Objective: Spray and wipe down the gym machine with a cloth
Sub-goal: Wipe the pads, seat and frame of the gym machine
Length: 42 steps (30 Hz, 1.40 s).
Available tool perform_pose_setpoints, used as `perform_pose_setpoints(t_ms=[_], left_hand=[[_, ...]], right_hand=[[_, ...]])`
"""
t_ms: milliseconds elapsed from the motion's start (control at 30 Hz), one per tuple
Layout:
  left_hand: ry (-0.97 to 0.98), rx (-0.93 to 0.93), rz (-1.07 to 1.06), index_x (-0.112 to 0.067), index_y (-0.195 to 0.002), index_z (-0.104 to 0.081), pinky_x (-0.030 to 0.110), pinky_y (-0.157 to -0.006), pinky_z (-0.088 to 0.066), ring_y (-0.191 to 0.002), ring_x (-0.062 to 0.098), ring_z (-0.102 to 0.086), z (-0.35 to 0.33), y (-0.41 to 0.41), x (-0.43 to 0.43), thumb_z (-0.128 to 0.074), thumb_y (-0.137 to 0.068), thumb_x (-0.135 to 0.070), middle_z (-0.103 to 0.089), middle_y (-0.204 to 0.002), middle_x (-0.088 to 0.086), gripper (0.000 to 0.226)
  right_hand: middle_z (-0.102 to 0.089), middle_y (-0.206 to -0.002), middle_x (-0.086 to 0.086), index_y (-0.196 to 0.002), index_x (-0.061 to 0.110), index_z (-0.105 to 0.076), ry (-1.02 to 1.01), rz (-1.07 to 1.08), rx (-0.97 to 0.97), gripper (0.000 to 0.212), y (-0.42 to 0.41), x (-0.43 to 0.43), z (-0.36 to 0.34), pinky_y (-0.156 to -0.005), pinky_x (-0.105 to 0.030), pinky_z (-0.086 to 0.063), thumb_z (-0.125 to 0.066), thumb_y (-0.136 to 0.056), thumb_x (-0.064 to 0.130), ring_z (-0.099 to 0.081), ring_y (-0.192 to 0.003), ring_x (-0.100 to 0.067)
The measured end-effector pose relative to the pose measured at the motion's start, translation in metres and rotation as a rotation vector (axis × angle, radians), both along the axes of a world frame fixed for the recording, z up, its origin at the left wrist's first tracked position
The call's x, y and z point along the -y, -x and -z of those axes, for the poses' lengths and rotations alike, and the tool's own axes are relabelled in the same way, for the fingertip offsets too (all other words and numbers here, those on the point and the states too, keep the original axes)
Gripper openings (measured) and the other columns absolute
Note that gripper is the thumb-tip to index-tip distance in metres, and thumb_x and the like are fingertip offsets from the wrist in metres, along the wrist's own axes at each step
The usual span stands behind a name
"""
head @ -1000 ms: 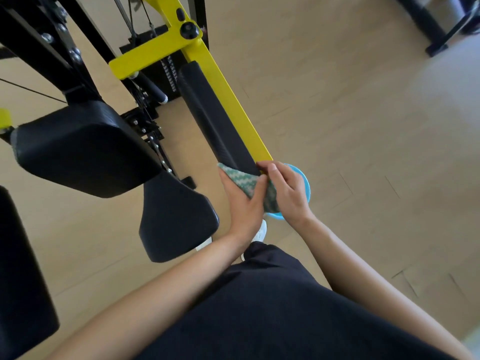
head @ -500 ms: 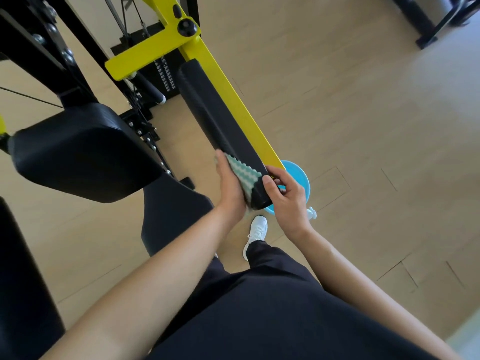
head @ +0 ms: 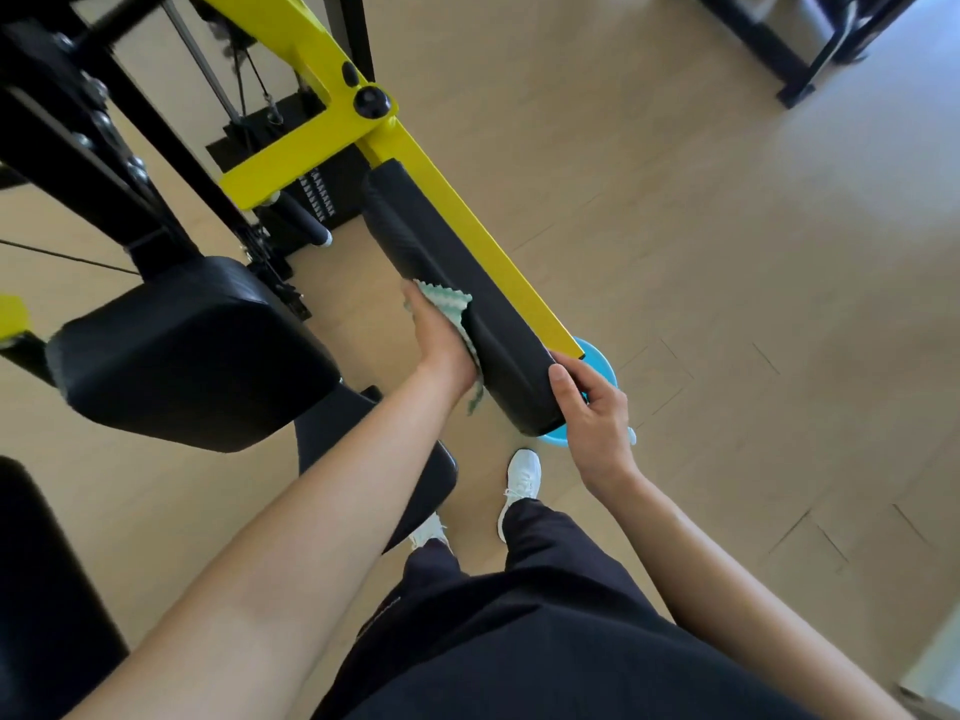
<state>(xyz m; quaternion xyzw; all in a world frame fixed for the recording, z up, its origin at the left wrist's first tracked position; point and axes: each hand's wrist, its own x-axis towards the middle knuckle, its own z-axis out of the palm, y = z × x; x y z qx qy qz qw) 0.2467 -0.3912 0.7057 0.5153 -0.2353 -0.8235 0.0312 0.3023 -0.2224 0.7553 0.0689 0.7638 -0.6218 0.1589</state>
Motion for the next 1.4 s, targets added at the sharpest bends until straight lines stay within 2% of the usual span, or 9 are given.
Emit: perform_pose_setpoints(t_ms=[67, 200, 367, 500, 633, 767, 1100, 1200, 1400], left_hand=[[0.074, -0.019, 0.039, -0.038, -0.146, -0.047, 0.049, -0.116, -0.039, -0.130, 0.025, -0.059, 0.010, 0.000, -0.002, -0.054, -0.058, -0.100, -0.061, -0.139, -0.002, 0.108], [0.312, -0.166, 0.135, -0.040, -0.143, -0.032, 0.048, -0.109, -0.051, -0.124, 0.022, -0.063, -0.013, -0.034, -0.048, -0.060, -0.087, -0.071, -0.057, -0.138, 0.003, 0.070], [0.486, -0.244, 0.138, -0.035, -0.153, -0.023, 0.046, -0.113, -0.047, -0.132, 0.018, -0.057, -0.010, -0.018, -0.033, -0.071, -0.080, -0.063, -0.050, -0.147, 0.003, 0.092], [0.567, -0.212, 0.118, -0.025, -0.156, -0.021, 0.046, -0.117, -0.043, -0.138, 0.021, -0.051, -0.013, 0.022, 0.021, -0.069, -0.079, -0.066, -0.045, -0.153, 0.006, 0.099], [0.622, -0.211, 0.096, -0.016, -0.152, -0.028, 0.044, -0.113, -0.047, -0.129, 0.021, -0.057, -0.020, 0.054, 0.067, -0.066, -0.093, -0.051, -0.053, -0.138, 0.003, 0.078], [0.705, -0.198, 0.162, -0.038, -0.104, -0.050, 0.045, -0.100, -0.057, -0.104, 0.018, -0.069, -0.024, 0.070, 0.101, -0.066, -0.093, -0.049, -0.065, -0.110, -0.003, 0.023], [0.590, -0.279, 0.164, -0.030, -0.101, -0.056, 0.044, -0.094, -0.060, -0.104, 0.026, -0.071, -0.035, 0.063, 0.104, -0.070, -0.096, -0.034, -0.067, -0.107, 0.006, 0.015], [0.534, -0.242, 0.132, -0.033, -0.110, -0.050, 0.036, -0.091, -0.059, -0.104, 0.019, -0.068, -0.036, 0.056, 0.091, -0.070, -0.095, -0.038, -0.063, -0.114, 0.003, 0.025], [0.291, -0.174, 0.221, -0.049, -0.151, -0.028, 0.047, -0.107, -0.050, -0.124, 0.022, -0.062, -0.018, 0.027, 0.057, -0.073, -0.061, -0.086, -0.054, -0.144, 0.002, 0.107]], right_hand=[[-0.071, -0.108, -0.001, -0.120, 0.027, -0.072, 0.002, 0.030, 0.003, 0.022, -0.001, 0.002, 0.001, -0.092, -0.033, -0.056, -0.058, -0.104, 0.023, -0.064, -0.101, -0.014], [-0.073, -0.102, -0.001, -0.114, 0.015, -0.076, 0.015, 0.102, 0.006, 0.020, -0.002, 0.003, 0.005, -0.083, -0.022, -0.055, -0.059, -0.104, 0.019, -0.066, -0.095, -0.013], [-0.073, -0.102, -0.001, -0.116, 0.015, -0.075, 0.026, 0.146, 0.014, 0.021, -0.004, 0.009, 0.001, -0.079, -0.016, -0.054, -0.057, -0.105, 0.018, -0.067, -0.090, -0.003], [-0.069, -0.102, 0.003, -0.119, 0.024, -0.075, -0.203, 0.097, -0.079, 0.023, -0.006, 0.013, 0.004, -0.089, -0.030, -0.050, -0.056, -0.105, 0.024, -0.060, -0.100, -0.015], [-0.056, -0.090, 0.013, -0.114, 0.020, -0.073, -0.546, -0.017, -0.283, 0.018, 0.009, 0.028, -0.009, -0.091, -0.037, -0.044, -0.063, -0.100, 0.026, -0.050, -0.095, -0.015], [-0.058, -0.095, 0.018, -0.123, 0.024, -0.070, -0.628, -0.157, -0.312, 0.028, 0.023, 0.036, -0.010, -0.079, -0.023, -0.037, -0.061, -0.101, 0.038, -0.050, -0.095, -0.007], [-0.065, -0.104, 0.016, -0.127, 0.025, -0.071, -0.556, -0.136, -0.299, 0.033, 0.022, 0.031, -0.009, -0.085, -0.030, -0.046, -0.064, -0.099, 0.040, -0.060, -0.103, -0.014], [-0.067, -0.102, 0.015, -0.125, 0.026, -0.072, -0.557, -0.129, -0.303, 0.031, 0.023, 0.032, -0.007, -0.083, -0.028, -0.043, -0.064, -0.099, 0.040, -0.061, -0.102, -0.014], [-0.070, -0.107, 0.013, -0.126, 0.029, -0.071, -0.558, -0.124, -0.269, 0.031, 0.023, 0.032, -0.010, -0.086, -0.027, -0.039, -0.065, -0.098, 0.042, -0.055, -0.103, -0.008]])
